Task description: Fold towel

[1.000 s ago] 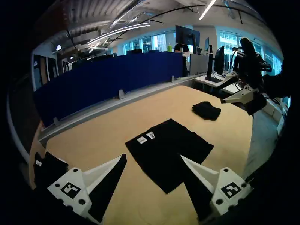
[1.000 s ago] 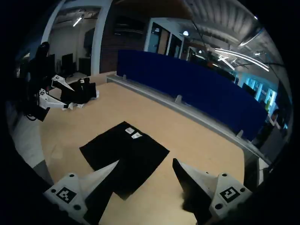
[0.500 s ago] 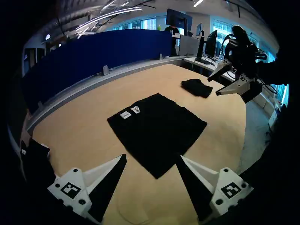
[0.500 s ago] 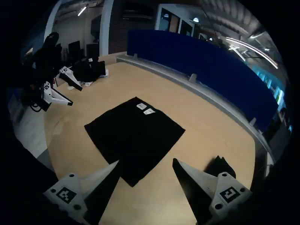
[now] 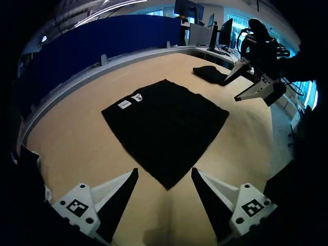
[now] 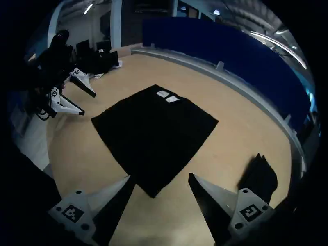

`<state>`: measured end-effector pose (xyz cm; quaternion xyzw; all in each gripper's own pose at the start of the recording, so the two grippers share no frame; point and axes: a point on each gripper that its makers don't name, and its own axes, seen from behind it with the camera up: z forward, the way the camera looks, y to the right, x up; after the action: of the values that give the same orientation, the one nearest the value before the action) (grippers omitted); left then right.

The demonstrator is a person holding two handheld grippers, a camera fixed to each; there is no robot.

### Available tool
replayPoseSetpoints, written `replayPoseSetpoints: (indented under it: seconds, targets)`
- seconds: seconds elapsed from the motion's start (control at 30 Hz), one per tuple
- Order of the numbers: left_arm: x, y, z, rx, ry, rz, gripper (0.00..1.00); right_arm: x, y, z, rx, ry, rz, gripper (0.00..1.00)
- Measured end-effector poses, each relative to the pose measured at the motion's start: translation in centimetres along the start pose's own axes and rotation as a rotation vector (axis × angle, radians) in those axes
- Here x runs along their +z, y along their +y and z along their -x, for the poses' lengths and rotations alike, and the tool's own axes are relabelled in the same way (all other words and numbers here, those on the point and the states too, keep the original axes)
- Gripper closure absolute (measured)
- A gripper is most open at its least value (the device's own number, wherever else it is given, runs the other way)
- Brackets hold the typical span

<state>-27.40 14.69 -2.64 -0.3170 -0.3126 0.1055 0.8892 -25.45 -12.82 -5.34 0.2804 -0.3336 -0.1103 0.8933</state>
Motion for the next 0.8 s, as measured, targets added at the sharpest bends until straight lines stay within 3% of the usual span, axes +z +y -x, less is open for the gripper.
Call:
replayPoseSetpoints:
  seconds: [0.2,0.4,0.57,0.8]
  targets:
    - [1.7,0.0,2.3,-0.001,-0.046,0.001,0.05,1.8,-0.7,2.4,0.015,-0.024,-0.007,0.01]
    - [2.5,0.6,3.6,-0.021,-0.071,0.002,0.13,3.1,-1.6,4.2,0.033,-0.046,-0.018,0.16]
    - [2.8,0.7,4.0,-0.026,-0.071,-0.022,0.24,3.5,-2.0,5.0,0.033,-0.054,-0.017,0.23]
    - [2.8,0.1,4.0,-0.028,-0.078,-0.048,0.34,4.0,-2.7,5.5,0.038,-0.056,-0.022,0.51]
